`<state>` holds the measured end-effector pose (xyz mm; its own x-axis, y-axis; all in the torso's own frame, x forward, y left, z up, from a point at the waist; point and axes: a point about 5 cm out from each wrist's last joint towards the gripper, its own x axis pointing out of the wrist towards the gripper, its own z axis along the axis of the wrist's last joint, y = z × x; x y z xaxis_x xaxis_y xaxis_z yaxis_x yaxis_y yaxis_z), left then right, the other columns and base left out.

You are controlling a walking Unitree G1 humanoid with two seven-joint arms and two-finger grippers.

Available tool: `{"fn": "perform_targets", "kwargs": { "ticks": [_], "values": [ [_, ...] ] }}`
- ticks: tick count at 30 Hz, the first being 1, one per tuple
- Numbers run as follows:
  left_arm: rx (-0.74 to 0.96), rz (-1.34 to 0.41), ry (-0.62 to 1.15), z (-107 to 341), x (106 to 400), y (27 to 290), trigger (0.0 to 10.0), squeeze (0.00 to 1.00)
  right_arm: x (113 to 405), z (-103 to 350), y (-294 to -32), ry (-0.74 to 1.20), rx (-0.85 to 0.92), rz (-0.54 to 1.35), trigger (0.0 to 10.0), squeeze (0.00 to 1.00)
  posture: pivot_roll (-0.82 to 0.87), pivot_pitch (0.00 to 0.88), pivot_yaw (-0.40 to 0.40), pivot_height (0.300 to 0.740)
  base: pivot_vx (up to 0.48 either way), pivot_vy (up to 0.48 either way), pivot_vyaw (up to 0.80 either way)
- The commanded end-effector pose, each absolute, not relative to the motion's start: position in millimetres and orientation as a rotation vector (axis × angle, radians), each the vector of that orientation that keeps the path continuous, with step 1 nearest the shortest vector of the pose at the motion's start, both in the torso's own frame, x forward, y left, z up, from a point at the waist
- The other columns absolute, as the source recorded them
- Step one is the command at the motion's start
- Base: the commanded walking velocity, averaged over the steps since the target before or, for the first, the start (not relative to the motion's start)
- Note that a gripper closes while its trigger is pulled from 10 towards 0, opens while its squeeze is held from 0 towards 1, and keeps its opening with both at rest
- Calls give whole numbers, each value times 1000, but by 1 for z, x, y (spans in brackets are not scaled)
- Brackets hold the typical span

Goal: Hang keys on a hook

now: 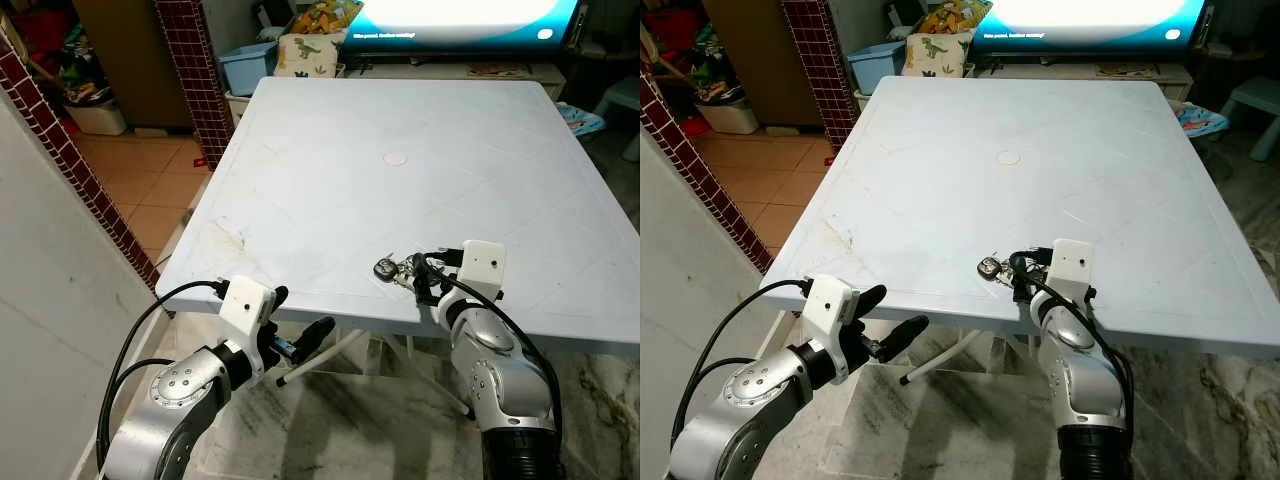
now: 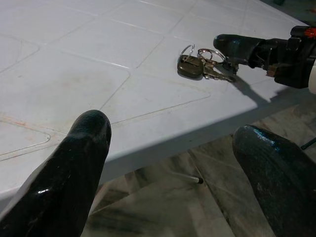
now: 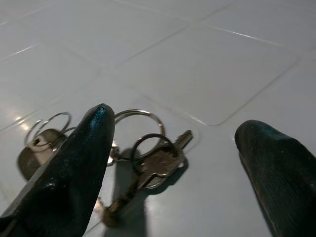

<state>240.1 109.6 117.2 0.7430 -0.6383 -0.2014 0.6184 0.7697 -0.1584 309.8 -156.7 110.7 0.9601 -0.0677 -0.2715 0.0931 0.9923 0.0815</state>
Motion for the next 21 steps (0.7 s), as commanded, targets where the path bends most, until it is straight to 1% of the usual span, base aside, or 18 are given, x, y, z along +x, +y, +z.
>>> {"fn": "perform_targets", "kwargs": {
  "ticks": [1, 5, 7, 13, 14, 15, 16, 17, 21],
  "values": [
    [-73, -689, 242, 119, 240, 110, 10000, 0, 306, 105, -148, 300, 81, -35, 10000, 0, 11, 91, 51, 740, 0, 0, 0],
    [-73, -693, 237, 119, 240, 109, 10000, 0, 305, 102, -144, 309, 88, -20, 10000, 0, 11, 91, 51, 740, 0, 0, 0],
    [-76, -697, 234, 120, 241, 108, 10000, 0, 309, 105, -138, 299, 94, -11, 10000, 0, 6, 91, 50, 740, 0, 0, 0],
    [-76, -703, 231, 120, 241, 105, 10000, 0, 316, 109, -134, 287, 94, -18, 10000, 0, 8, 90, 49, 740, 0, 0, 0],
    [-75, -703, 231, 120, 241, 105, 10000, 0, 316, 109, -134, 286, 92, -19, 8275, 0, 10, 90, 46, 740, 0, 0, 0],
    [-76, -703, 230, 120, 241, 105, 10000, 0, 316, 108, -134, 287, 90, -20, 5490, 0, 9, 91, 45, 740, 0, 0, 0],
    [-76, -703, 230, 120, 240, 105, 10000, 0, 316, 107, -135, 289, 92, -21, 3176, 0, 9, 91, 45, 740, 0, 0, 0],
    [-76, -702, 230, 119, 240, 106, 10000, 0, 316, 107, -135, 291, 94, -21, 0, 0, 9, 91, 45, 740, 0, 0, 0],
    [-79, -706, 230, 119, 240, 103, 10000, 0, 316, 103, -136, 311, 99, -36, 0, 0, 7, 94, 46, 740, 0, 0, 0]
  ]
}}
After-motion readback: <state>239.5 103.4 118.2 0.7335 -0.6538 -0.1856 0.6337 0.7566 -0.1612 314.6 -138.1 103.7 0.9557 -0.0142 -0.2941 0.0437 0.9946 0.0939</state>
